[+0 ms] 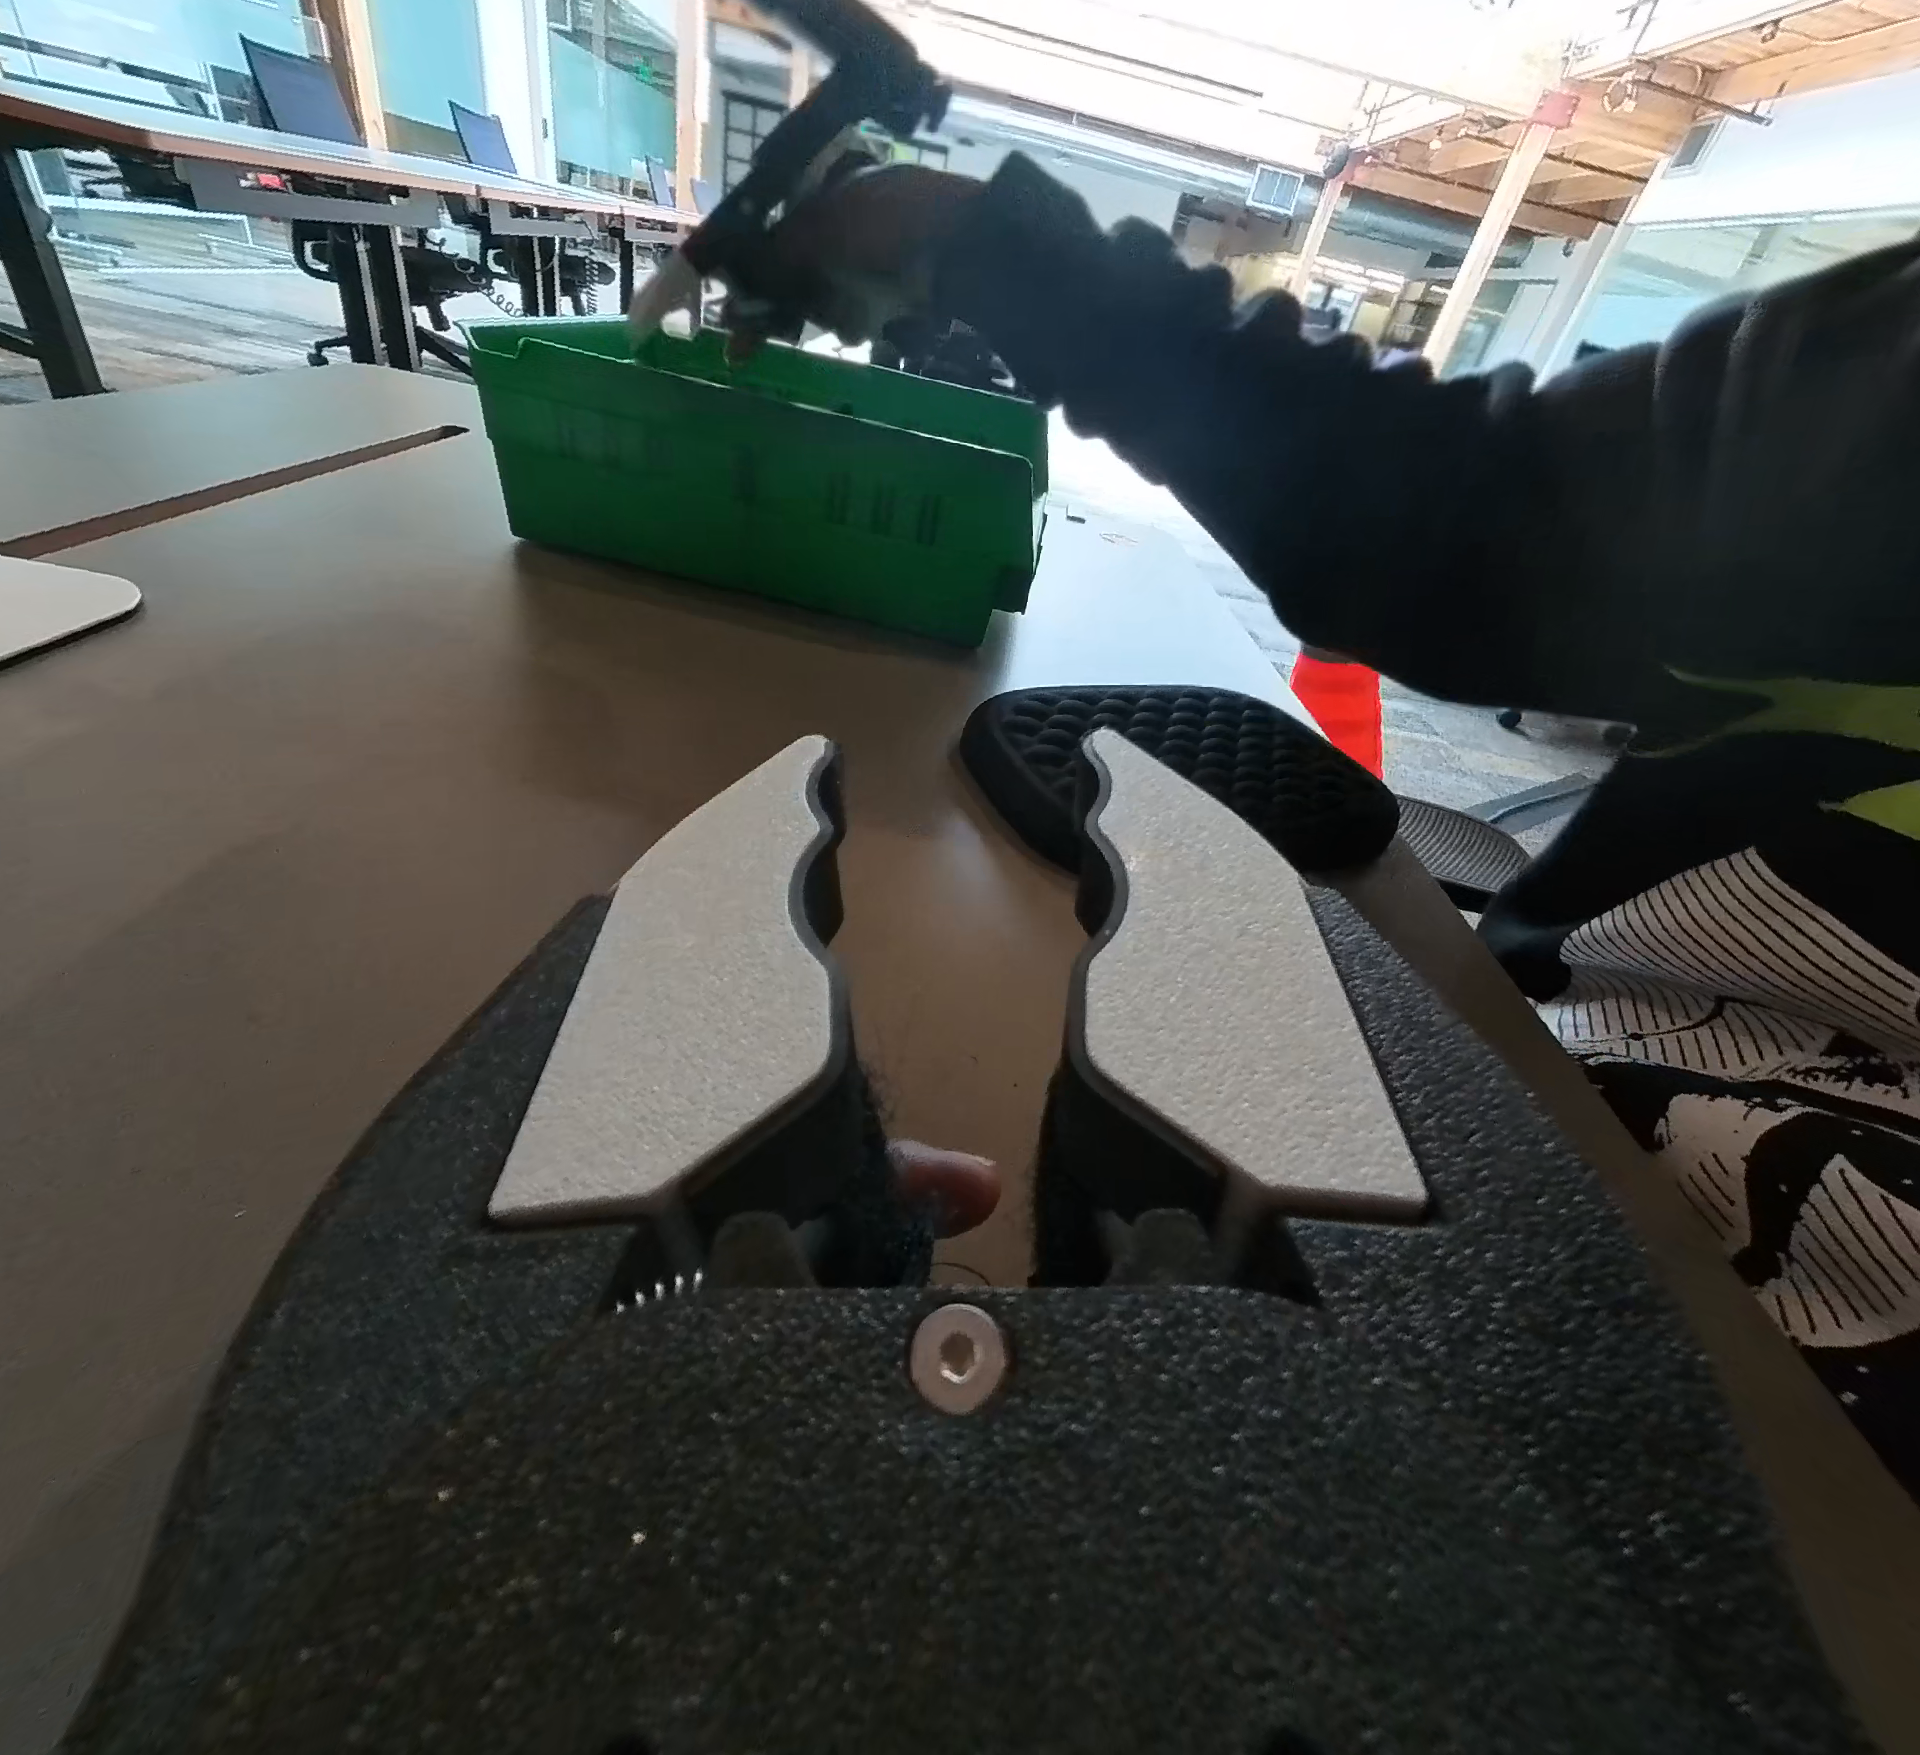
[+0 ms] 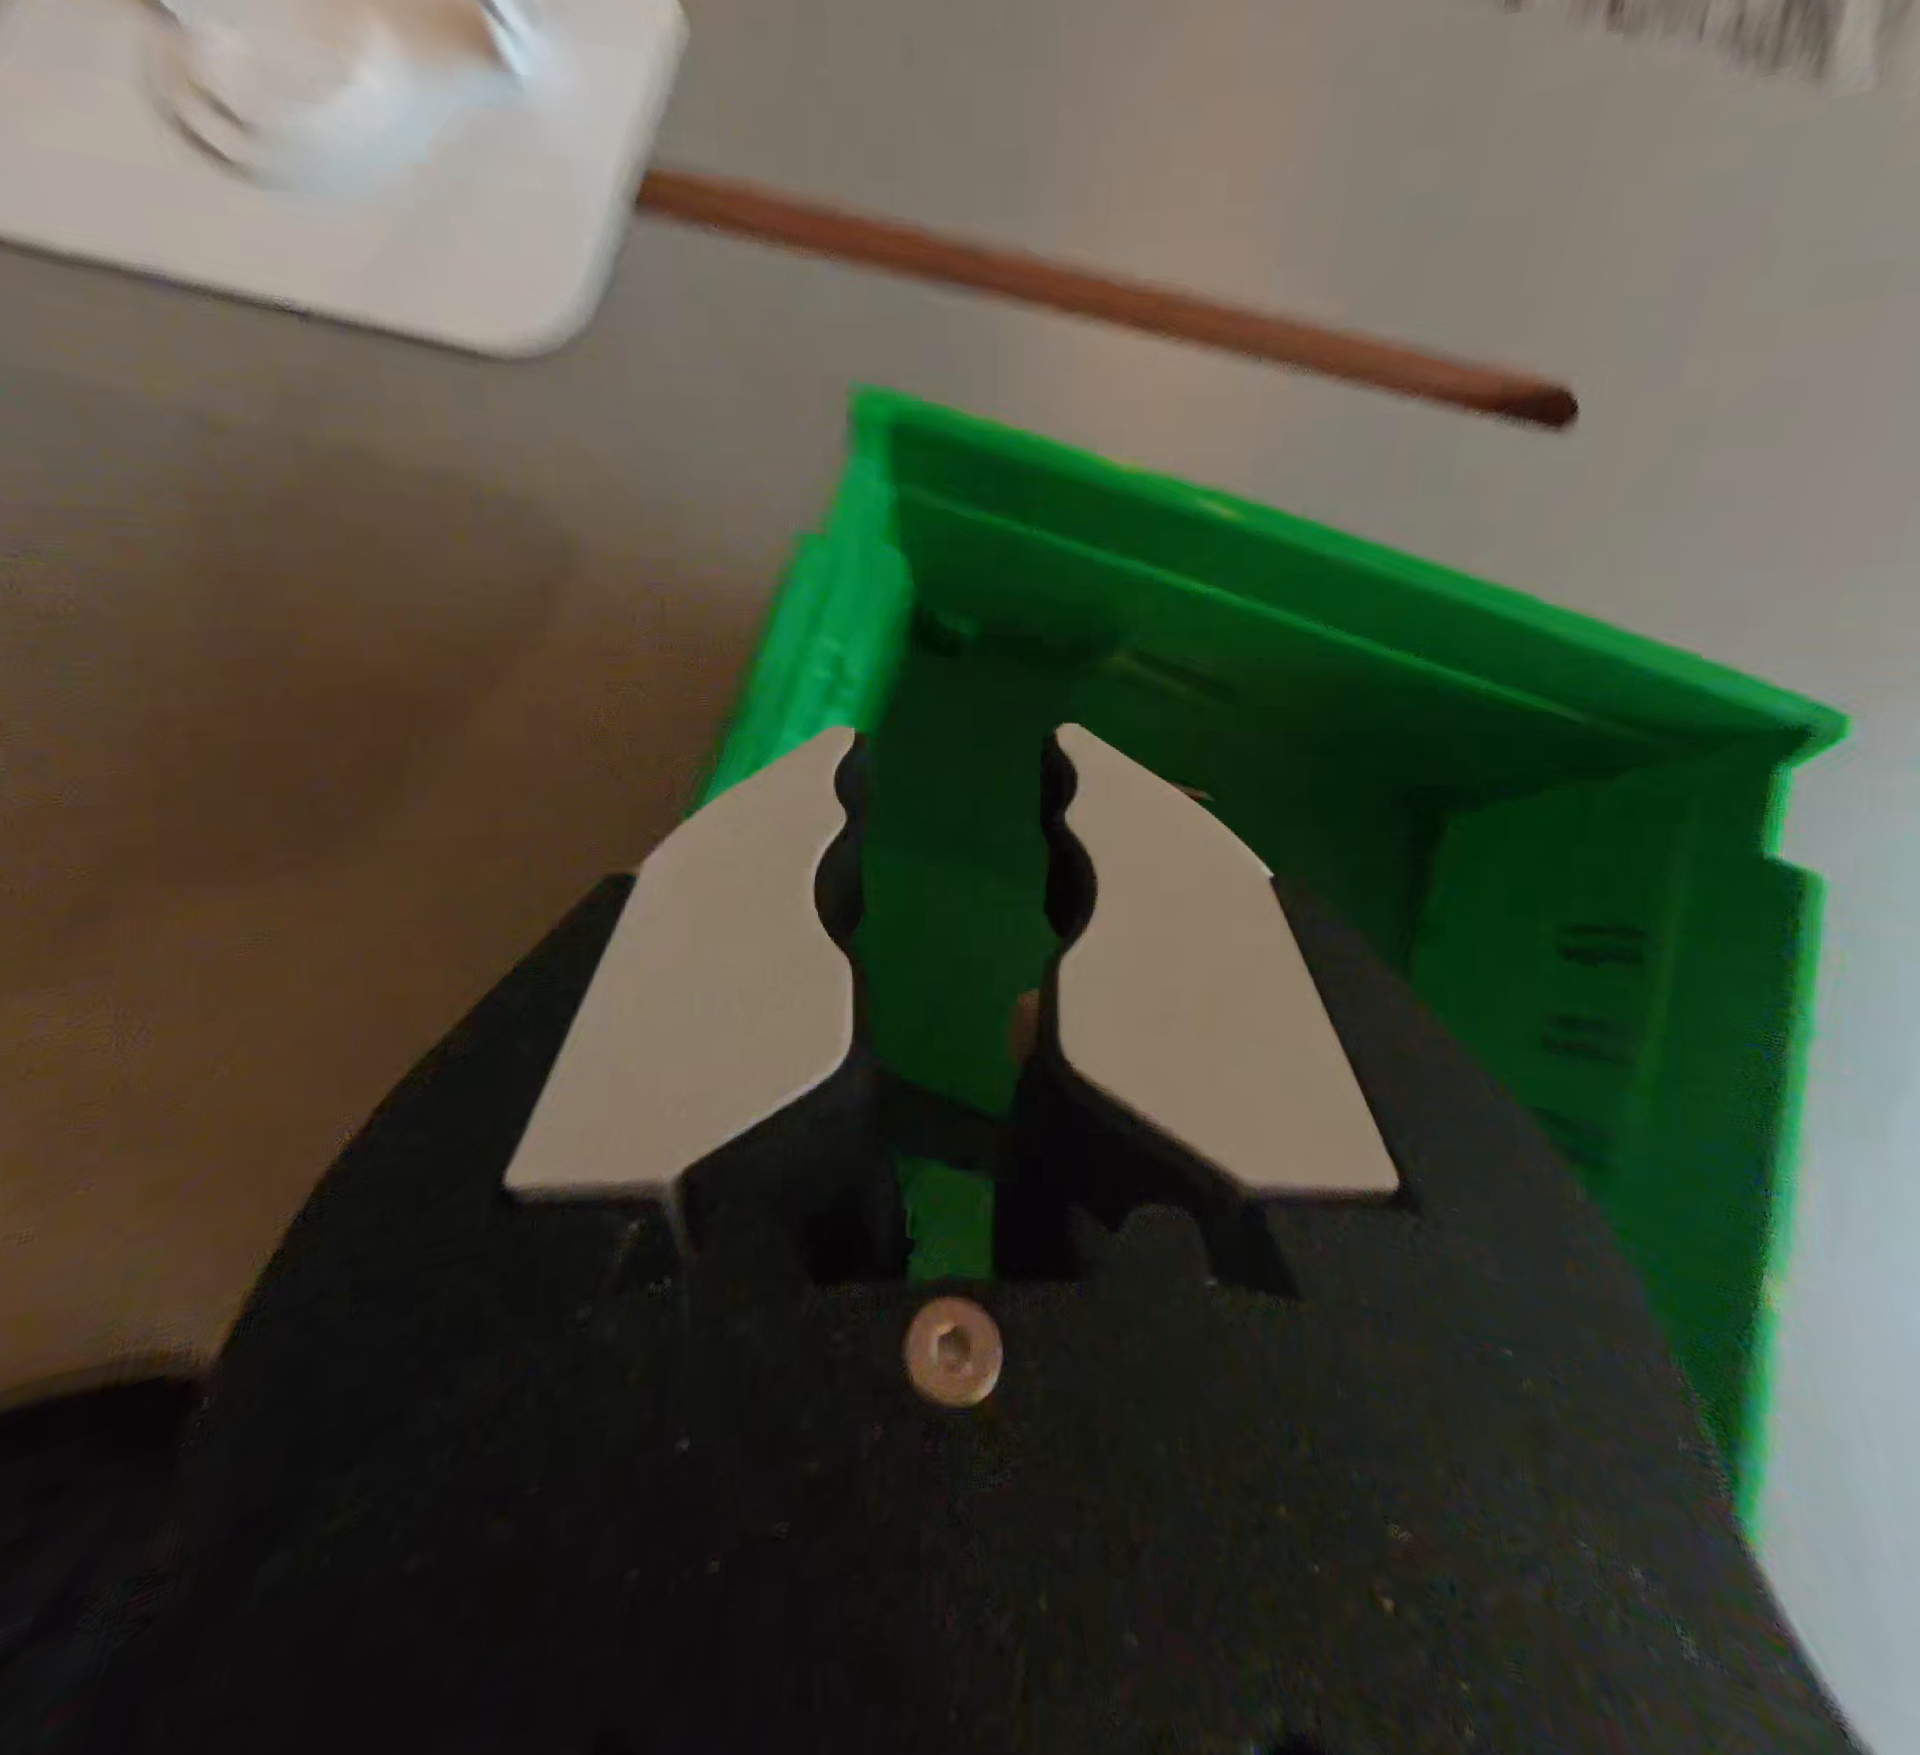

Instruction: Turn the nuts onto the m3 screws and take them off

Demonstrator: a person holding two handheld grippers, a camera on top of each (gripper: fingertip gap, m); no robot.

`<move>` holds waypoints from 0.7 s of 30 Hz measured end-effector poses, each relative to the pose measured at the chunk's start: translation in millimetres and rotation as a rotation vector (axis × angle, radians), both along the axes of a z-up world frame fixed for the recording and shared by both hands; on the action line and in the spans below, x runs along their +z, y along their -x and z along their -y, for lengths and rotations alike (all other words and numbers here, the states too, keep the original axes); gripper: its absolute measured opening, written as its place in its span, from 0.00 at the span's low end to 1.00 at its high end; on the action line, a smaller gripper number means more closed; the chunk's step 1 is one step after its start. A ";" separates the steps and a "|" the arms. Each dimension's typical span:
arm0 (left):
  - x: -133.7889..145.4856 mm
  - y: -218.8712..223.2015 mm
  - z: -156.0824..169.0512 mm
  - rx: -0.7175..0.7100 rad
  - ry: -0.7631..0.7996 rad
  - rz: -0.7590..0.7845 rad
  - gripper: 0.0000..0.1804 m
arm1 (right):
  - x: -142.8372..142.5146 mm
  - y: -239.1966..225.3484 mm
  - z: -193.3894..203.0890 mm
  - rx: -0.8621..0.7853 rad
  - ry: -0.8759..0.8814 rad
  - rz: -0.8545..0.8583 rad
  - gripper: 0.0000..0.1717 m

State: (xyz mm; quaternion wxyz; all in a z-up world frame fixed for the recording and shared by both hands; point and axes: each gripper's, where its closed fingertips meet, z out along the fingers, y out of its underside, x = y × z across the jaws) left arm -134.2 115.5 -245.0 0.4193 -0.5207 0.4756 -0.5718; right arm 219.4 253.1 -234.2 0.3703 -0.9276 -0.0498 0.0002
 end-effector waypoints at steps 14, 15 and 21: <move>41.5 8.7 1.2 0.062 -0.030 0.074 0.22 | 72.3 204.4 95.5 0.313 -0.703 -0.338 0.30; 47.9 11.3 1.6 0.064 -0.022 0.079 0.22 | 66.2 207.9 95.9 0.305 -0.716 -0.331 0.29; 98.0 48.4 -2.5 0.145 -0.046 0.102 0.23 | 40.9 222.1 95.5 0.317 -0.756 -0.363 0.27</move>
